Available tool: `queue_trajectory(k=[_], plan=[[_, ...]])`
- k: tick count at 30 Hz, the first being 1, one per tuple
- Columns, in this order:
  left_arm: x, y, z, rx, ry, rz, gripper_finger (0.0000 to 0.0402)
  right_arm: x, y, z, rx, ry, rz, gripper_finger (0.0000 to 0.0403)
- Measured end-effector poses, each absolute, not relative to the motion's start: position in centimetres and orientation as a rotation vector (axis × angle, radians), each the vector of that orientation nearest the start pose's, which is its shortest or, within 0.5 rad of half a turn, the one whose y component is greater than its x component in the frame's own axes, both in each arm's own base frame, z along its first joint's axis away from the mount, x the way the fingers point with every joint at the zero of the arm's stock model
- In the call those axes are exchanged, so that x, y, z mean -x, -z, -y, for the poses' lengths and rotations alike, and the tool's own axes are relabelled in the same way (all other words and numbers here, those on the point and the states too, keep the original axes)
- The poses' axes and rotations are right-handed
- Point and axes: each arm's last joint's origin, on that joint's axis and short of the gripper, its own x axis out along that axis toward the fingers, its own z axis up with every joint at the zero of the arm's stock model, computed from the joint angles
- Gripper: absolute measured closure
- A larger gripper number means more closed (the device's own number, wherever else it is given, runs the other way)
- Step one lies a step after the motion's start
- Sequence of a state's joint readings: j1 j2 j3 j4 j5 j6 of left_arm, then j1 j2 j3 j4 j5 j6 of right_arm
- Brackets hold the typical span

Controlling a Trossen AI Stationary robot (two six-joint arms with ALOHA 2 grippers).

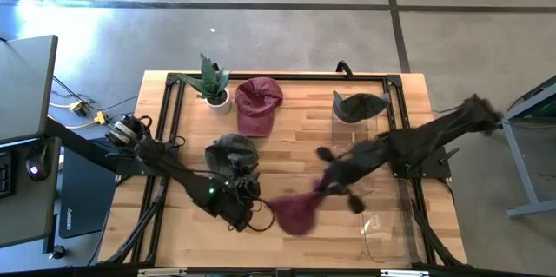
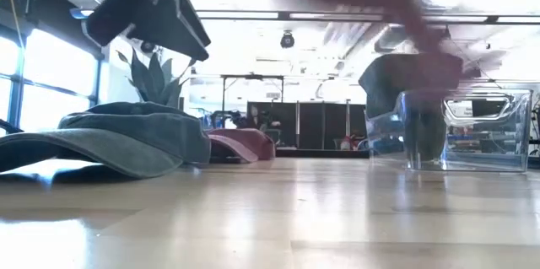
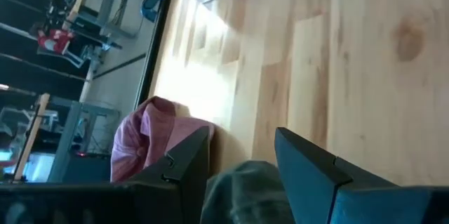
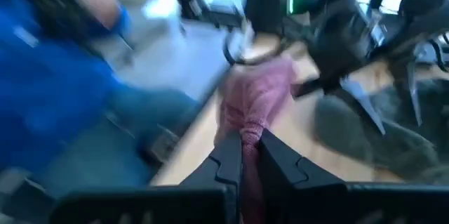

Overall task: Pick & Place hat
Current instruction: Put the bottom red cap into the bottom transparent bin

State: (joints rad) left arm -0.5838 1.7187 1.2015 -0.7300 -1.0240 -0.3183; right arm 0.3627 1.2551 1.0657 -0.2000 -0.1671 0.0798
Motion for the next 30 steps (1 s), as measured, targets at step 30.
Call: queue_trajectory(k=[30], plan=[[-29.2, -21.4, 15.5, -0.526, -0.436, -0.855, 0.0245, -9.8, -38.6, -9.2, -0.453, -0.067, -0.959, 0.0384]])
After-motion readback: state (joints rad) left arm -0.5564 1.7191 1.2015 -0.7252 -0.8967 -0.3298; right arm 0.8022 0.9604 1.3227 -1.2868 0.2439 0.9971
